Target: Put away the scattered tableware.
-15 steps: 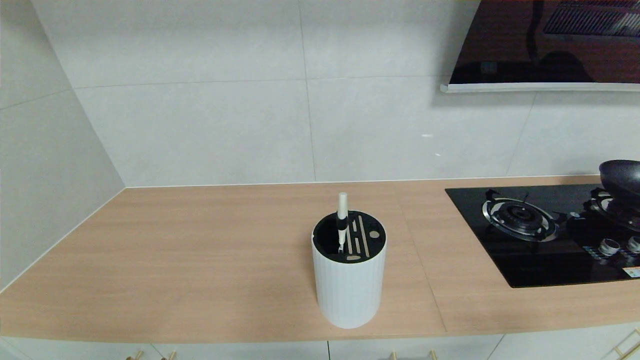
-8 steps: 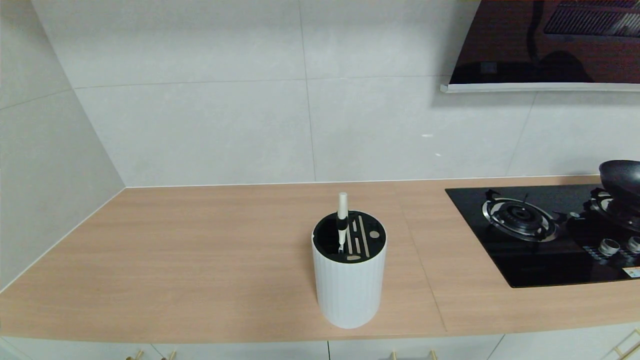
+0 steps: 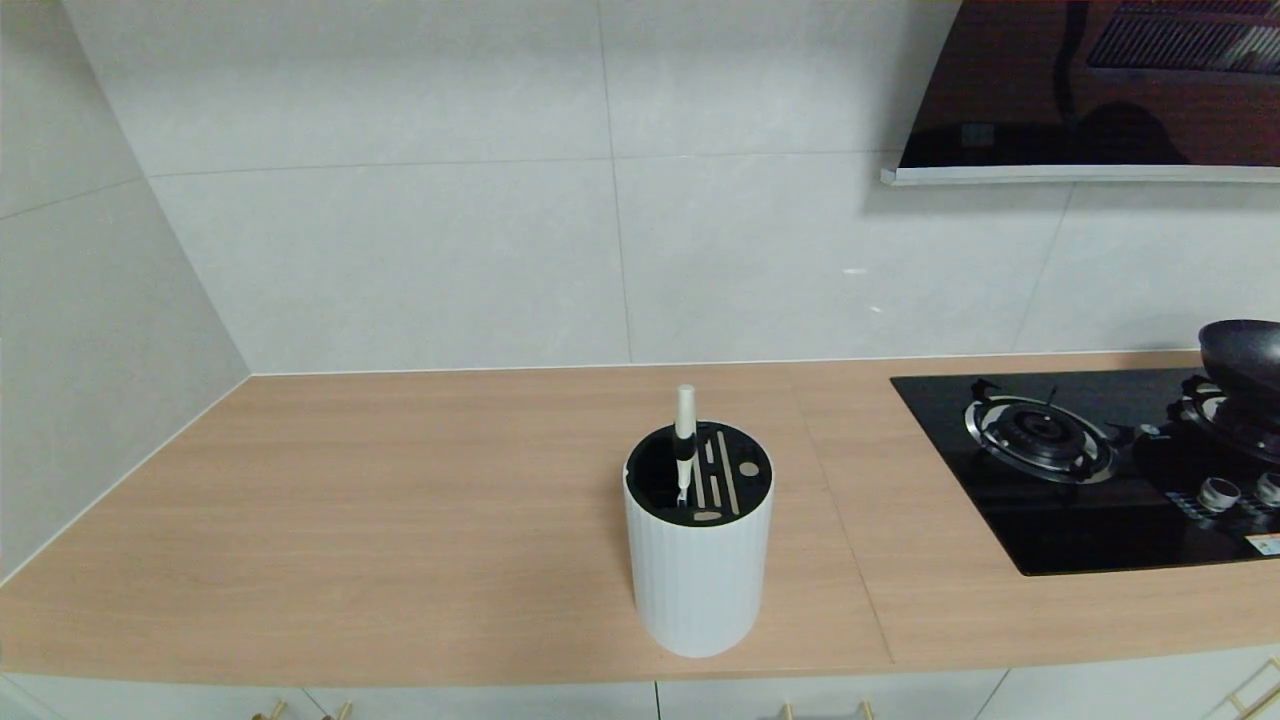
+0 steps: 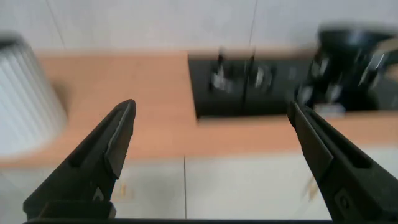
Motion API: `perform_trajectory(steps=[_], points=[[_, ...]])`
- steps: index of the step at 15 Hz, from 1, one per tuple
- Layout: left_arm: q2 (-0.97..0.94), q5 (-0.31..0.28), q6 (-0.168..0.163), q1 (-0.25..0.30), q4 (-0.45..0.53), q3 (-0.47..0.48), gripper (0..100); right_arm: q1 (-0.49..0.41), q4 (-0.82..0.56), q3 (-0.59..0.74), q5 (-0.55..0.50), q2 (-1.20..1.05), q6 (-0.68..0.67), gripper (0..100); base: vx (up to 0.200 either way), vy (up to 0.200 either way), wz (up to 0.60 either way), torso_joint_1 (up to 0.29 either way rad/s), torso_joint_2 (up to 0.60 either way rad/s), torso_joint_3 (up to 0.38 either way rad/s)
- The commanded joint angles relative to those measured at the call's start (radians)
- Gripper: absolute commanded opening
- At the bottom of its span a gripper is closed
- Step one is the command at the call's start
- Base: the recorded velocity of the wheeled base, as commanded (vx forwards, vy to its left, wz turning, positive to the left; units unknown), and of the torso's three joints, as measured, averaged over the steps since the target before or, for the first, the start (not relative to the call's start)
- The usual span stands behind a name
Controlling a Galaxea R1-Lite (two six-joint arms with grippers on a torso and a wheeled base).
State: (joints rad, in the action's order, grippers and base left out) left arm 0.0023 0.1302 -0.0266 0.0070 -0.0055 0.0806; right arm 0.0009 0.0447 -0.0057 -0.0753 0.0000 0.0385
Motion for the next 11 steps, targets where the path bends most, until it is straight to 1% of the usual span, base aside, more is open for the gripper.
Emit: perform_trajectory(steps=[1,2,3,4,9,10,11], points=[[0.001,-0.020,0.004,-0.001,-0.030,-0.081,100,0.001,-0.031,0.006,0.054,0.000,-0.014,100,0.000,0.000,0.00,0.000,0.00,0.000],[0.001,-0.026,0.005,-0.001,-0.030,-0.081,100,0.001,-0.058,0.003,0.078,0.000,-0.014,100,0.000,0.000,0.00,0.000,0.00,0.000],[0.001,-0.046,0.019,-0.001,-0.021,-0.081,100,0.001,-0.048,0.006,0.078,0.000,-0.016,100,0.000,0.000,0.00,0.000,0.00,0.000],[0.001,-0.095,0.028,-0.001,0.010,-0.081,100,0.001,-0.046,0.006,0.078,0.000,-0.016,100,0.000,0.000,0.00,0.000,0.00,0.000],[0.001,-0.098,0.017,-0.001,0.004,-0.081,100,0.001,-0.045,0.006,0.085,0.000,-0.020,100,0.000,0.000,0.00,0.000,0.00,0.000],[0.001,-0.098,0.020,-0.001,0.004,-0.081,100,0.001,-0.045,0.006,0.085,0.000,-0.019,100,0.000,0.000,0.00,0.000,0.00,0.000],[0.001,-0.098,0.031,-0.001,0.004,-0.081,100,0.001,-0.045,0.006,0.085,0.000,-0.020,100,0.000,0.000,0.00,0.000,0.00,0.000]])
